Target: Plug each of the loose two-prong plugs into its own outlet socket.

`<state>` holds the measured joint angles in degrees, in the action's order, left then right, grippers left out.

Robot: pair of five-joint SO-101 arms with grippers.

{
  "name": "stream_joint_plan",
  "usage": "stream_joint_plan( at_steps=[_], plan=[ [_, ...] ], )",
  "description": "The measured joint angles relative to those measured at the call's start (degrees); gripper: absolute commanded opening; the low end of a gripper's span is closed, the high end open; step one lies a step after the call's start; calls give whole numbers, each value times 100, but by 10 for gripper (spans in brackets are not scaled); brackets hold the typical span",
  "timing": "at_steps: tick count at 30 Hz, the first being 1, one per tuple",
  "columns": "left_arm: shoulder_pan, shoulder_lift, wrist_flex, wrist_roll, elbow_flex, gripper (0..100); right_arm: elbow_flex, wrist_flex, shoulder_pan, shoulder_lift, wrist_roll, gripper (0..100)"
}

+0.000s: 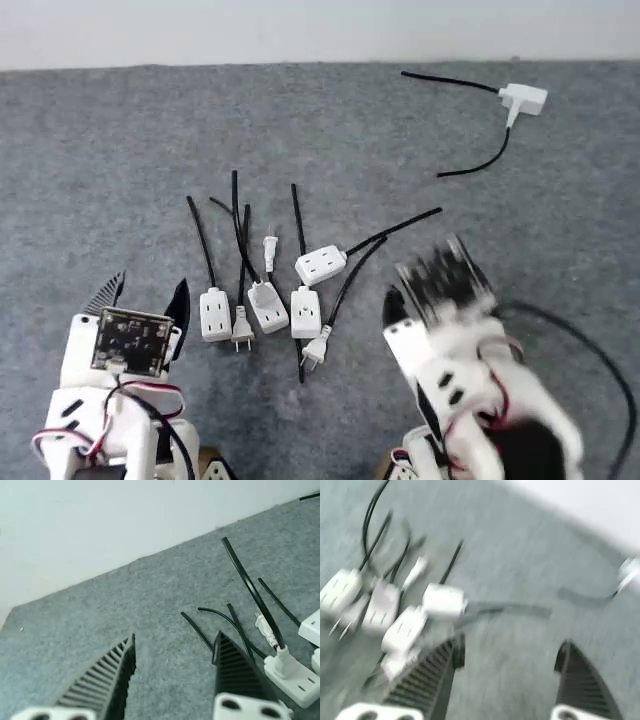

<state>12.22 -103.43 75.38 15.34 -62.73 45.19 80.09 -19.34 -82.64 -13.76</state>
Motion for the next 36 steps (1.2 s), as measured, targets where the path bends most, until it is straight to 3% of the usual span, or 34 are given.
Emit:
stream_joint_plan(
  at_steps=[6,12,19,29,36],
  plan=[
    [0,-9,-176,0,-563,239,1670,-571,738,-2013,-9,285],
    [-26,-9,-624,0,-1222,239,1890,-598,765,-1600,-9,285],
    [53,-9,-985,-79,-1732,239,1908,-1231,-211,-79,932,285],
    [404,-9,-1020,-316,-1776,239,2470,-3024,-1451,2787,2989,288],
    [404,-9,-1046,-334,-1864,239,3077,-4571,-2189,3657,3288,288]
  ],
)
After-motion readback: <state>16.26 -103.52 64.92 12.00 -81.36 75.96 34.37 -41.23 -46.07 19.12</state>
